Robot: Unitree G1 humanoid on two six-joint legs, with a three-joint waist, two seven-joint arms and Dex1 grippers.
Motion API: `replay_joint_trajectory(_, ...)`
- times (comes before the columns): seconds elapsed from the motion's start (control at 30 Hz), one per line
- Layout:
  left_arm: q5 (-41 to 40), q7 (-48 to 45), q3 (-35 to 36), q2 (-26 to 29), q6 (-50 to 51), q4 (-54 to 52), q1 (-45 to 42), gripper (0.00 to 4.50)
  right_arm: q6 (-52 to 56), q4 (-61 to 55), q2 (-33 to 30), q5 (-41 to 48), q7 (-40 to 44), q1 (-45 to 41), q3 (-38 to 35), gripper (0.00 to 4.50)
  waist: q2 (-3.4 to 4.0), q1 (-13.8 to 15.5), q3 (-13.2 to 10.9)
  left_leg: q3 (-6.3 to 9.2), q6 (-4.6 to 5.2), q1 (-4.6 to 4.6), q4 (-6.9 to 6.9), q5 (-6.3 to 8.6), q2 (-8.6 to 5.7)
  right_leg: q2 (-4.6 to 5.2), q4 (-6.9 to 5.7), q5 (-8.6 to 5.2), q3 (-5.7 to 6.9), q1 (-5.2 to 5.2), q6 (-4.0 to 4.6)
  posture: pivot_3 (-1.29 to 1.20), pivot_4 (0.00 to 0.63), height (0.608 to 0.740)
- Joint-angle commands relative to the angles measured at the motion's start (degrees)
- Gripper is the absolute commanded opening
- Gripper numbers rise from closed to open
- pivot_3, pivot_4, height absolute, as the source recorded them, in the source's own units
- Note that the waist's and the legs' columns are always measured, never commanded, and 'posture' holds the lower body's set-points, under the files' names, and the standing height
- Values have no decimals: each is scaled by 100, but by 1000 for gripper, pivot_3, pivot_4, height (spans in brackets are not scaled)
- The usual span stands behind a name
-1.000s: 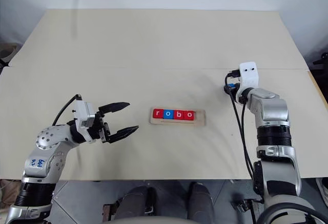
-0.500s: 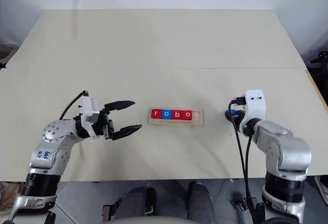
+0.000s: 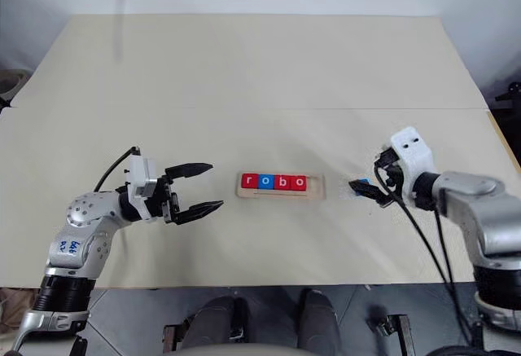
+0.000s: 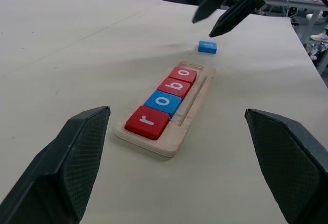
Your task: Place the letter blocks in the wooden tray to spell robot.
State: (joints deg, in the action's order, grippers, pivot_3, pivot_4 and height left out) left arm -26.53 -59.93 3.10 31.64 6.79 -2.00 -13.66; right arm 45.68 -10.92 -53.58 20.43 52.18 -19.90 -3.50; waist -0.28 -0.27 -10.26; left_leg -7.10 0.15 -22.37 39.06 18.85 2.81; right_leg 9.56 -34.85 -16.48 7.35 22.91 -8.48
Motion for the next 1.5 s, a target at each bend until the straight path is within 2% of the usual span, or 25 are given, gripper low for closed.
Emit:
replay_joint_trajectory(0.03, -45, -114, 68, 85, -113, -254, -12, 4500, -2023, 913, -429, -503, 1469, -261, 572, 4462, 0, -3, 0, -2, 0, 1, 0, 0, 0, 0, 1, 0, 0, -1, -1, 0, 150, 740)
replay_joint_trajectory(0.1, -39, -154, 66, 113, -121, -279, -8, 4500, -2810, 1696, -457, -826, 1869, -641, 887, 4462, -1, -13, -1, -5, 0, 1, 2, 0, 0, 0, 4, 2, -1, -2, -4, 0, 150, 740)
replay_joint_trajectory(0.23, -30, -175, 81, 128, -128, -311, 3, 4500, -3692, 2878, -302, -1241, 2434, -1307, 1301, 4462, -1, -16, -1, -7, -2, 3, 4, -2, 0, 0, 2, 2, -2, -2, -5, 0, 150, 740)
replay_joint_trajectory(0.27, -23, -150, 92, 122, -129, -333, 10, 4500, -3886, 3154, -245, -1366, 2518, -1459, 1400, 4292, -1, -15, -1, -6, -3, 3, 4, -2, 1, 0, 3, 2, -1, -3, -5, 0, 150, 740)
replay_joint_trajectory(0.33, -28, -91, 109, 113, -99, -413, 33, 4500, -4154, 3571, -140, -1523, 2659, -1685, 1526, 3850, -1, -16, -1, -7, -3, 3, 6, -2, 1, 0, 5, 2, -1, -6, -5, 0, 150, 740)
replay_joint_trajectory(0.57, -67, 52, 118, 115, -17, -680, 192, 4500, -4550, 4201, 112, -1641, 2975, -1988, 1559, 1475, -1, -1, -1, -3, -3, 3, 10, -2, 1, 0, 4, 2, 1, -10, -5, 0, 150, 740)
replay_joint_trajectory(0.73, -80, 84, 150, 136, 4, -696, 200, 4500, -4332, 4161, 170, -1608, 3032, -2206, 1489, 1455, -1, -5, -1, -3, -4, 7, 10, -3, 2, 0, -1, 2, 1, -10, -4, 0, 150, 740)
replay_joint_trajectory(1.0, -64, 106, 124, 108, -20, -637, 146, 4500, -2896, 2490, 548, -1156, 3051, -2311, 1555, 1455, 1, -1, -1, 1, -6, 6, 10, -3, 4, 0, -3, 1, 3, -9, -2, 0, 150, 740)
replay_joint_trajectory(1.23, -41, 133, 120, 72, -86, -611, 171, 4500, -3193, 2705, 893, -1897, 2472, -2434, 1980, 1455, 0, 10, -1, 2, -5, 3, 13, -3, 2, 0, -4, 1, 5, -10, -3, 0, 150, 740)
replay_joint_trajectory(1.5, -41, 197, 161, 77, -128, -622, 218, 4500, -3191, 2721, 961, -1884, 2609, -2500, 1978, 1455, 1, -3, -1, 1, -6, 4, 12, -3, 2, 0, -5, 1, 5, -9, -2, 0, 150, 740)
